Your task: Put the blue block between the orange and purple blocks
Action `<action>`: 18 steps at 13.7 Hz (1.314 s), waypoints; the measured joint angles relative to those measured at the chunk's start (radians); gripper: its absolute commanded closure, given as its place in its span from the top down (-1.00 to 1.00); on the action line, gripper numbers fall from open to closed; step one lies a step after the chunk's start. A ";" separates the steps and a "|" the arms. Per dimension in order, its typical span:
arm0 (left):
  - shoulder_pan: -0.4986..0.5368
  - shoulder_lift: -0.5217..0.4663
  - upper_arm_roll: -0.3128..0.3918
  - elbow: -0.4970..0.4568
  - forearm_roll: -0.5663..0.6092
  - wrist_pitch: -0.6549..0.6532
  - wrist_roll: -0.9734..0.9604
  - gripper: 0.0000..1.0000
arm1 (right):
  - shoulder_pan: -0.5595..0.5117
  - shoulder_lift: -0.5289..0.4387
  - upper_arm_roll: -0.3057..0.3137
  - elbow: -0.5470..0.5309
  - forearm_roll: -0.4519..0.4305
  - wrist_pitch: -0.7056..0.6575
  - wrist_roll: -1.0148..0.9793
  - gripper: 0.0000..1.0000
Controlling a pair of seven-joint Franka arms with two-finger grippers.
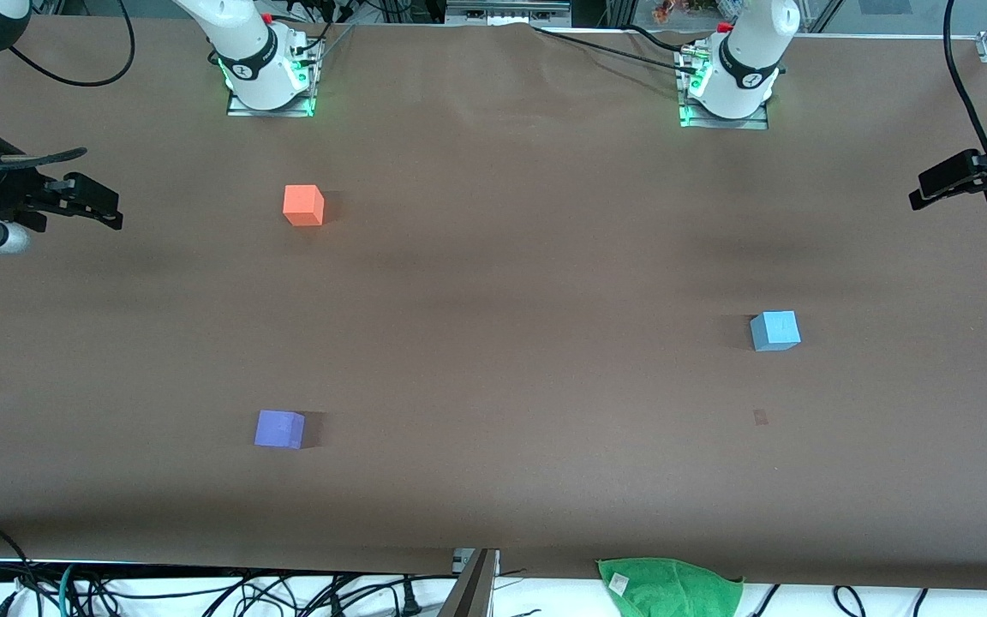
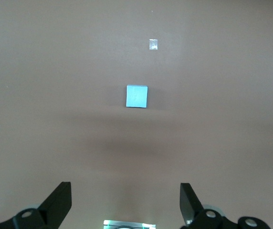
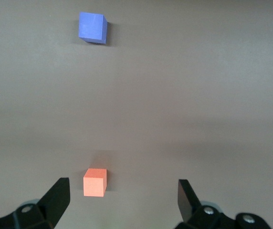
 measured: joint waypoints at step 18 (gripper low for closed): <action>-0.005 0.046 -0.005 -0.410 0.001 0.540 0.023 1.00 | 0.000 0.000 0.000 0.000 0.000 0.002 0.000 1.00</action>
